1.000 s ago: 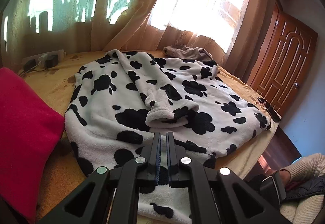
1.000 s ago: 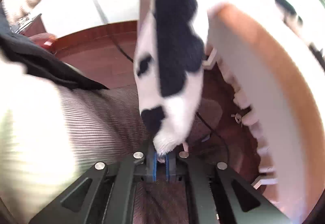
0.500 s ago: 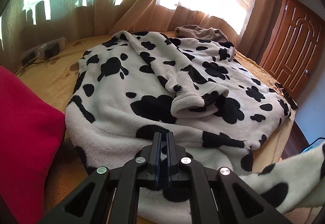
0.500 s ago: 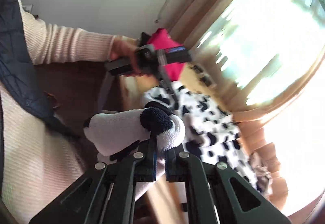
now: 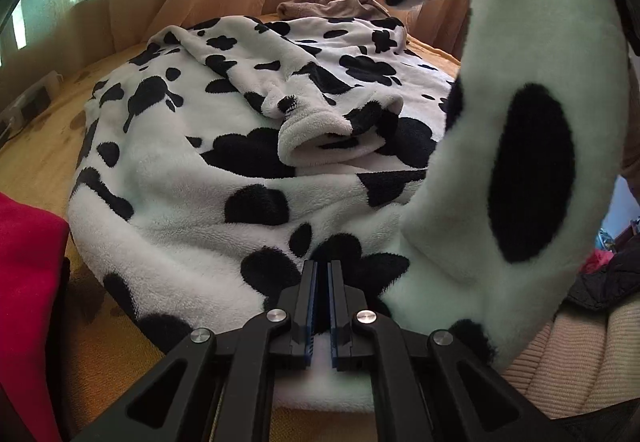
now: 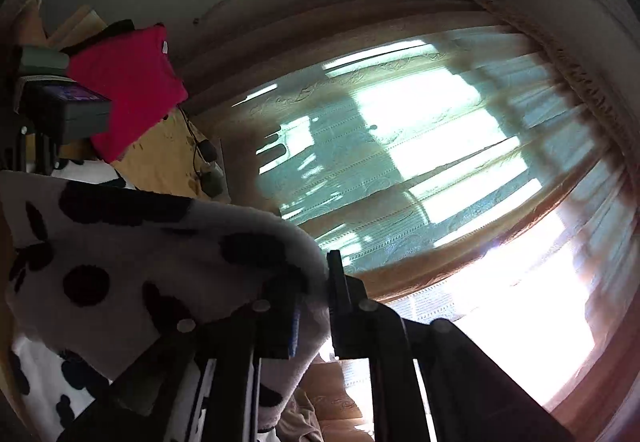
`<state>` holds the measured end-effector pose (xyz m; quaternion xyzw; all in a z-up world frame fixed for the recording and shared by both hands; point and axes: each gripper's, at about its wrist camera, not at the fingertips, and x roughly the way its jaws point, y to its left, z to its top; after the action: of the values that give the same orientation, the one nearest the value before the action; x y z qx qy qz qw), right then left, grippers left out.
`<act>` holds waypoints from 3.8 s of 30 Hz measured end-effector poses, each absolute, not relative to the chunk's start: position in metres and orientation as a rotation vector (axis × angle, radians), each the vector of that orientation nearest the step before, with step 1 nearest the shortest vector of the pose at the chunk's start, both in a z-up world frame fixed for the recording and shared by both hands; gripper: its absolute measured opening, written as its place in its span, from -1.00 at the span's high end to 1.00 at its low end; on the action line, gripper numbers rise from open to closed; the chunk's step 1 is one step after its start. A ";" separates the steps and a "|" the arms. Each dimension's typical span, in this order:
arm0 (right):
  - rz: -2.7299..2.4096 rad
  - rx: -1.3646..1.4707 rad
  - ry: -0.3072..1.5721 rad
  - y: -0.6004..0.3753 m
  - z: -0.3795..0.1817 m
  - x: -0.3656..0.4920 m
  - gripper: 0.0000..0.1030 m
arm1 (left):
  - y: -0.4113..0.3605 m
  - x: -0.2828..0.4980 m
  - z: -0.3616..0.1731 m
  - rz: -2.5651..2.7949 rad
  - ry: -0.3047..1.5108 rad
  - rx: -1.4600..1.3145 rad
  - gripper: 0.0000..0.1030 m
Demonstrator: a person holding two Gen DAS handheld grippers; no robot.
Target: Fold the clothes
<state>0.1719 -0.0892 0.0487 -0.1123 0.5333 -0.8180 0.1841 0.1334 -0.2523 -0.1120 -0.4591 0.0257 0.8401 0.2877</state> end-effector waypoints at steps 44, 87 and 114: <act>-2.468 0.165 1.261 -0.146 0.079 -0.073 -1.00 | -0.290 0.157 -0.124 2.312 -0.218 -1.235 0.90; -1.522 1.261 -0.394 -0.001 -0.061 0.092 -0.92 | -0.321 0.149 -0.117 2.415 -0.780 -1.207 0.90; -1.616 1.164 -0.219 -0.004 -0.075 0.131 0.65 | -0.302 0.142 -0.126 2.201 -0.804 -1.169 0.89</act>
<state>0.1305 -0.0040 -0.0746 0.4894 -0.0921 -0.6796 0.5386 0.1419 -0.3017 -0.1255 -0.4311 -0.2965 0.8120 0.2585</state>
